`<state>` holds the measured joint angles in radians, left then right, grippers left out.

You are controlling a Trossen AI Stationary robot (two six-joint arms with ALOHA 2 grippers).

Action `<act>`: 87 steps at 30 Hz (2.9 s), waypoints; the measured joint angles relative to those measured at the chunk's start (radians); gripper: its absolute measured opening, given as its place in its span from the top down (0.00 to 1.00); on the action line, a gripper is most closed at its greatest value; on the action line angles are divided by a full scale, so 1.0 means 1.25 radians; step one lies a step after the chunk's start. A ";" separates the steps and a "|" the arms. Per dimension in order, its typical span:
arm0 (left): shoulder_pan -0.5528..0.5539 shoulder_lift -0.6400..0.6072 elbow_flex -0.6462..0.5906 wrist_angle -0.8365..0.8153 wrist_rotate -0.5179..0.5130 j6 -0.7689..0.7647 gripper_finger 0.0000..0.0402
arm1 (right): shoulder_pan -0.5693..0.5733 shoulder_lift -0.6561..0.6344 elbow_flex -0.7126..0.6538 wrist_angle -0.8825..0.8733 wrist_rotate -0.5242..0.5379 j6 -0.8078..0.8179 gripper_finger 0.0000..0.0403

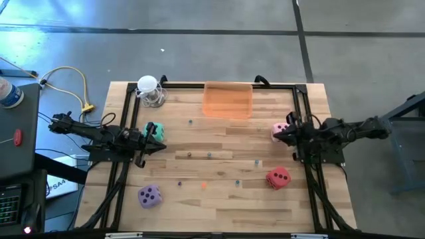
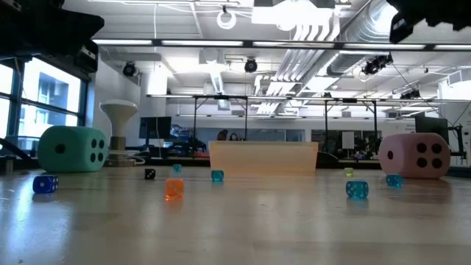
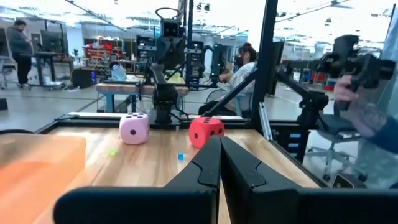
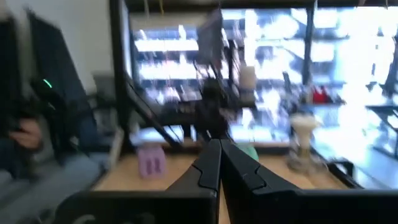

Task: Pick & Place Dice
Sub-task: Put the green die into the orange bin

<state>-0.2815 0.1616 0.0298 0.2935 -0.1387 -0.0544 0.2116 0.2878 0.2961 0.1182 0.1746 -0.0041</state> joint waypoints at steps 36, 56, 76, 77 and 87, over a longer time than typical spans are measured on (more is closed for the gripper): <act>0.002 0.028 0.000 0.000 -0.018 -0.068 1.00 | -0.341 0.733 0.398 -0.707 0.081 0.642 0.53; 0.002 0.117 0.000 0.004 -0.025 -0.085 1.00 | -0.510 0.956 0.398 -0.627 -0.028 0.382 0.56; 0.002 0.120 0.000 0.023 -0.047 -0.119 1.00 | -0.506 1.039 0.398 -0.562 0.027 0.380 0.56; 0.002 0.121 0.000 0.023 -0.047 -0.119 1.00 | -0.509 1.038 0.402 -0.566 0.027 0.378 0.56; 0.002 0.121 0.000 0.027 -0.048 -0.095 1.00 | -0.537 1.039 0.437 -0.489 0.018 0.371 0.56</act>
<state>-0.2794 0.3122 0.0296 0.3268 -0.1982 -0.1726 -0.4597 1.5864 0.8423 -0.4936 0.1973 0.4597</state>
